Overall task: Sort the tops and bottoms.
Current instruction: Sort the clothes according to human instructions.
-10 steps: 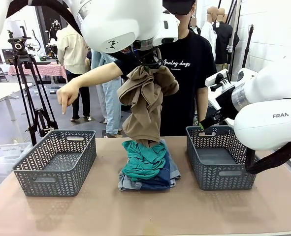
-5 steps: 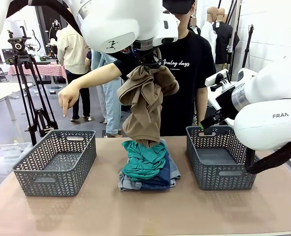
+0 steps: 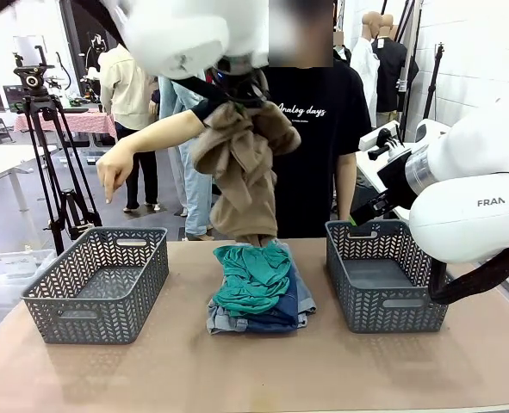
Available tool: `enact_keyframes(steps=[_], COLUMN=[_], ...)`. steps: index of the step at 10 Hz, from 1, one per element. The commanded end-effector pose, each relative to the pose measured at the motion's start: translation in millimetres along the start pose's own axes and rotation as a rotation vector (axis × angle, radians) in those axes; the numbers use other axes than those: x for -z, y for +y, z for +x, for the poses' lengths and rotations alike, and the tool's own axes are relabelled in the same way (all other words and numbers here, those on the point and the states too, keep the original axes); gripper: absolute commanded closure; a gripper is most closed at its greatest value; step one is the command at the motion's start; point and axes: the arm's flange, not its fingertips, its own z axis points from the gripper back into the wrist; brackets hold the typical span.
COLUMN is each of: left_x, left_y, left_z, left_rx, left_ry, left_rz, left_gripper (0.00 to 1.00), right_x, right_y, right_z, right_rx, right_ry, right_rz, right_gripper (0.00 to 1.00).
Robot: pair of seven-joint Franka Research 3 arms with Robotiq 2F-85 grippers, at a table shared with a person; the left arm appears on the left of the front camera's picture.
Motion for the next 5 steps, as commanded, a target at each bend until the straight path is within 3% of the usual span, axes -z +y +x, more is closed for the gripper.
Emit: enact_keyframes(steps=[1,3,5], left_x=[-28.1,-47.9,-60.3], left_y=[41.9,81.3,118.7], left_z=[-13.2,-25.0,-50.5], left_rx=[-0.024,-0.012,-0.032], left_ry=[0.027,0.086,0.141], left_rz=[0.084,0.177,0.374], left_gripper=[1.0,1.0,1.0], right_x=[0.4,0.4,0.4], right_y=[0.4,0.4,0.4], right_z=[0.3,0.3,0.3], right_rx=[-0.002,-0.002,-0.002], right_ry=[-0.003,-0.003,-0.003], right_rz=[-0.005,-0.005,-0.005], right_gripper=[0.0,0.0,0.0])
